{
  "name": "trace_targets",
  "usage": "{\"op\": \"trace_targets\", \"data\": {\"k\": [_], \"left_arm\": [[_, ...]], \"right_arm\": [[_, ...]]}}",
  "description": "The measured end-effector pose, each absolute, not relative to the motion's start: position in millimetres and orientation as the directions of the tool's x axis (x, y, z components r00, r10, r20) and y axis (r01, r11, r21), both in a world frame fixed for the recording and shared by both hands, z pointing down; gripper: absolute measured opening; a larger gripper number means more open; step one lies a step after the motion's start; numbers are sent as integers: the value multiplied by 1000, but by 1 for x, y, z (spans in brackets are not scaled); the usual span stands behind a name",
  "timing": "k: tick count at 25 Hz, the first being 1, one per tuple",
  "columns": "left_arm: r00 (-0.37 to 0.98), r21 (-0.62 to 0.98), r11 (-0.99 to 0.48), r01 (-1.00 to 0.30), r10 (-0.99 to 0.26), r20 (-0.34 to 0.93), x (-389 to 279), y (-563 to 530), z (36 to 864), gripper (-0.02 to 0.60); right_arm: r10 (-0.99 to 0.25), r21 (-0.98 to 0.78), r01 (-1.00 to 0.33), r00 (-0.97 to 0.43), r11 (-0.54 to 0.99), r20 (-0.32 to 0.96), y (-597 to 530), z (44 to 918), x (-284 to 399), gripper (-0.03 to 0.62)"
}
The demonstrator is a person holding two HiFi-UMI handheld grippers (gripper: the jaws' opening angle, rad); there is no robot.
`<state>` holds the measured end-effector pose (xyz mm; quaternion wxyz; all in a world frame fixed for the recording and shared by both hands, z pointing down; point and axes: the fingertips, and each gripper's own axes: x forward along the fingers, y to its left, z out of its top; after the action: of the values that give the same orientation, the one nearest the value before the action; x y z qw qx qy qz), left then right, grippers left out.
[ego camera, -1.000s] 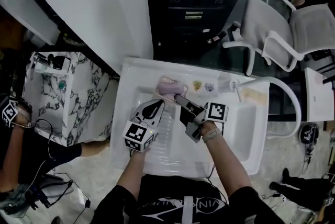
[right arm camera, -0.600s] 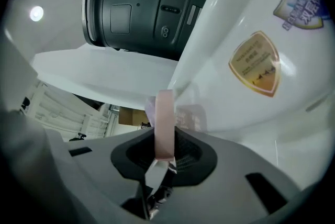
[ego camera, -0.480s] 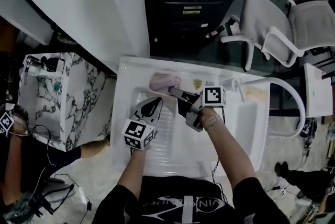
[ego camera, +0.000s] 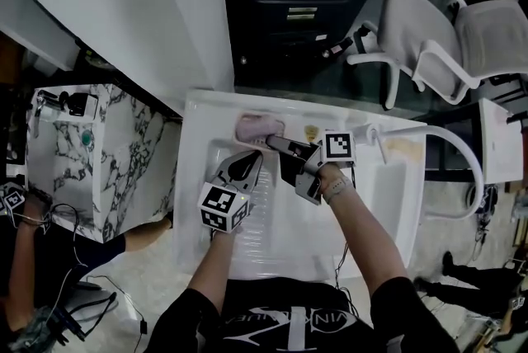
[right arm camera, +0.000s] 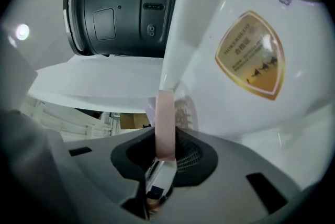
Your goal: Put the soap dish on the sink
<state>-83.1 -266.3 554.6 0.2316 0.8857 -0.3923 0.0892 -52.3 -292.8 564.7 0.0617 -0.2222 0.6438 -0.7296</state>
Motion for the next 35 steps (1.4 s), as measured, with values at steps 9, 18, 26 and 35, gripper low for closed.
{"op": "trace_targets", "data": {"k": [9, 18, 26, 35], "left_arm": [[685, 376, -575, -727, -650, 329, -80, -270, 558, 17], [705, 429, -568, -702, -641, 305, -73, -269, 559, 17], [711, 467, -554, -689, -642, 288, -68, -271, 558, 17], [708, 464, -551, -694, -640, 299, -68, -272, 558, 17]], "right_arm": [[-349, -964, -192, -904, -186, 247, -295, 561, -52, 139], [-252, -956, -260, -924, -132, 287, -292, 551, -55, 274], [-125, -935, -343, -927, -90, 352, -275, 554, -58, 288], [-140, -933, -336, -925, -130, 352, -254, 562, -52, 295]]}}
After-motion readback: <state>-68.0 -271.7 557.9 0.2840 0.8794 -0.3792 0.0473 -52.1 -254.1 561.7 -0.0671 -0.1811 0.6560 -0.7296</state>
